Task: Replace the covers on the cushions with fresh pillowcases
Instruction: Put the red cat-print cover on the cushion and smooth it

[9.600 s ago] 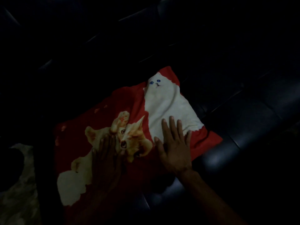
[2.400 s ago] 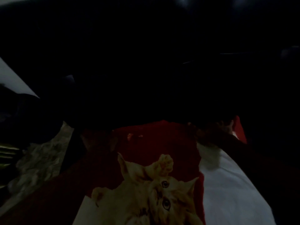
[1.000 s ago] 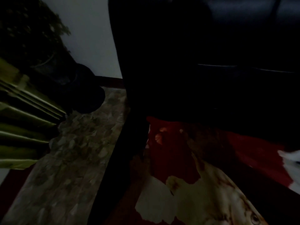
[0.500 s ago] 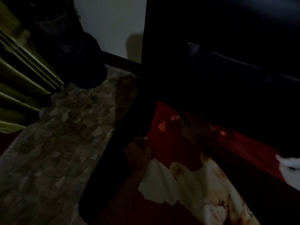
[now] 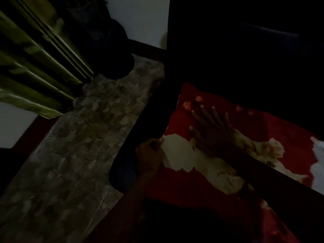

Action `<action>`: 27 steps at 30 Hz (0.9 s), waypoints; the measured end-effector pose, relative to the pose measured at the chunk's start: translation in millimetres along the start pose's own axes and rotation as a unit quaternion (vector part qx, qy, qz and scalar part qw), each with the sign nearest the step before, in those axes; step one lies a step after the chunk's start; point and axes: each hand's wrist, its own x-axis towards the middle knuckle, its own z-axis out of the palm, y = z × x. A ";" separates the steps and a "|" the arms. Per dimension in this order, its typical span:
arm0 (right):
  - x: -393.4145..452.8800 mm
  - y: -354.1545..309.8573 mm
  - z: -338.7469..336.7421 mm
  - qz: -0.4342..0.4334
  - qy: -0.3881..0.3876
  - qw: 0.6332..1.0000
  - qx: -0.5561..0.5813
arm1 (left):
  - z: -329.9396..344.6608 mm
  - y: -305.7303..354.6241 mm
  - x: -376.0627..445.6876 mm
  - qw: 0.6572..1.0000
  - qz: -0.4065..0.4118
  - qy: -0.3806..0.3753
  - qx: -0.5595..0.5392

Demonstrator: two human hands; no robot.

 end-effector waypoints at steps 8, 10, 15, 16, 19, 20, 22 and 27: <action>-28.9 -39.8 -8.7 -0.025 -0.022 0.999 0.034 | -58.6 -47.3 -58.0 0.992 -0.121 -0.014 0.021; -50.5 -56.5 2.9 -0.071 -0.027 0.997 0.015 | -66.1 -60.1 -82.7 0.988 -0.139 -0.074 -0.010; -60.4 -57.0 13.4 -0.056 -0.019 0.998 -0.010 | -71.1 -94.7 -93.3 0.989 -0.139 0.023 -0.048; -59.6 -54.5 12.8 -0.058 -0.025 0.998 -0.016 | -73.0 -98.4 -89.2 0.990 -0.131 0.029 -0.051; -59.0 -52.0 10.4 -0.044 -0.036 0.998 -0.031 | -80.7 -98.5 -77.9 0.994 -0.102 0.019 -0.047; -59.9 -54.7 8.2 -0.044 -0.037 0.998 -0.025 | -83.1 -100.8 -76.0 0.997 -0.073 0.022 -0.026; -64.7 -59.2 7.1 -0.042 -0.037 0.998 -0.012 | -85.1 -106.3 -76.0 0.999 -0.031 0.022 0.011; -82.7 -41.6 10.3 0.015 0.061 0.997 0.047 | -68.3 -71.0 -75.2 0.995 0.005 0.087 0.055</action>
